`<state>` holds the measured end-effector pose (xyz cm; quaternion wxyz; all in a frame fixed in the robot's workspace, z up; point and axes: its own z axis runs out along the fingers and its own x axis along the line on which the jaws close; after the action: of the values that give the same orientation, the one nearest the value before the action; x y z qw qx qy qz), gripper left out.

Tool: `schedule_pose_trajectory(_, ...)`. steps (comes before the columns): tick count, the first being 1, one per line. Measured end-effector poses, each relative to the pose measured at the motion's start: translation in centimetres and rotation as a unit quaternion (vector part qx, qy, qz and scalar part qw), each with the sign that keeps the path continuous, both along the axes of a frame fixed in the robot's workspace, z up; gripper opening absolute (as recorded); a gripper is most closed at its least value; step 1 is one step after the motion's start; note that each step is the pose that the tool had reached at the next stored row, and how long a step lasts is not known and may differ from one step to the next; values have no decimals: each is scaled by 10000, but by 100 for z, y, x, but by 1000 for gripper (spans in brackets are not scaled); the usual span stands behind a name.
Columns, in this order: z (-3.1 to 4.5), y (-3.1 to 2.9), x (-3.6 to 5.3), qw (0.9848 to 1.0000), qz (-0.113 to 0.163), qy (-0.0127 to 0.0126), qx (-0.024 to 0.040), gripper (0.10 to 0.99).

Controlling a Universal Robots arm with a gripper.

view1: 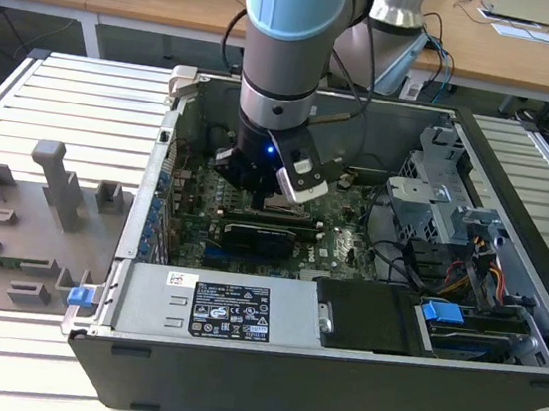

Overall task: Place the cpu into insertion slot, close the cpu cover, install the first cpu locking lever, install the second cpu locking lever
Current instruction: 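Install the second cpu locking lever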

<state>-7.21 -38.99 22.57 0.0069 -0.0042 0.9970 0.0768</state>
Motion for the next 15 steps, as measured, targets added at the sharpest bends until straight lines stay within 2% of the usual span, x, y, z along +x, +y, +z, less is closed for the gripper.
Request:
schedule_pose_trajectory(3, -83, 0, -48, 9999, 128, 0, 19, 106)
schedule_pose_trajectory(7, -163, 18, -58, 9996, 286, 0, 55, 106)
schedule_pose_trajectory(10, -203, 54, -65, 9992, 400, 0, 88, 106)
schedule_pose_trajectory(15, -263, 156, -66, 9986, 509, 0, 114, 106)
